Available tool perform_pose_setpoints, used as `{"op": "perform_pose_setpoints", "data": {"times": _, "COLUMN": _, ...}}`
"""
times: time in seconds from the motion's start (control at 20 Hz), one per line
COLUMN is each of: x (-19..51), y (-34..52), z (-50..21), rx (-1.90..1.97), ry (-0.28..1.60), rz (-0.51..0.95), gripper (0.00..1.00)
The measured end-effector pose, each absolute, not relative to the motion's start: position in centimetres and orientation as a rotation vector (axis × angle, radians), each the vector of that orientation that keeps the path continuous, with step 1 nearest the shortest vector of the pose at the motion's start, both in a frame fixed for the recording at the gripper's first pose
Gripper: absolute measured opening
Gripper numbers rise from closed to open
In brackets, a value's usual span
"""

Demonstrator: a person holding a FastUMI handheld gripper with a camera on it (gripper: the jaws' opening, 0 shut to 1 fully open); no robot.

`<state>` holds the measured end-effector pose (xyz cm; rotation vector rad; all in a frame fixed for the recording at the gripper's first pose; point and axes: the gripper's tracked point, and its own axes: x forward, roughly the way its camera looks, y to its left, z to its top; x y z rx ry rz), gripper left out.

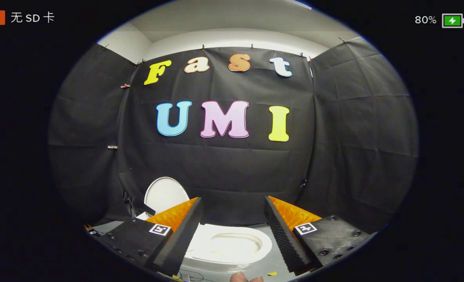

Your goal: Open the toilet lid.

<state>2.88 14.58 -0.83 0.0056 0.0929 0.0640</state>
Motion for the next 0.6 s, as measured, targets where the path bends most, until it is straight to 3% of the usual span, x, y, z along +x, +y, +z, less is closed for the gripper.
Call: {"op": "perform_pose_setpoints", "data": {"times": 0.6, "x": 2.89, "y": 14.46, "z": -0.60, "rx": -0.011, "ry": 0.090, "rz": 0.057, "gripper": 0.99}}
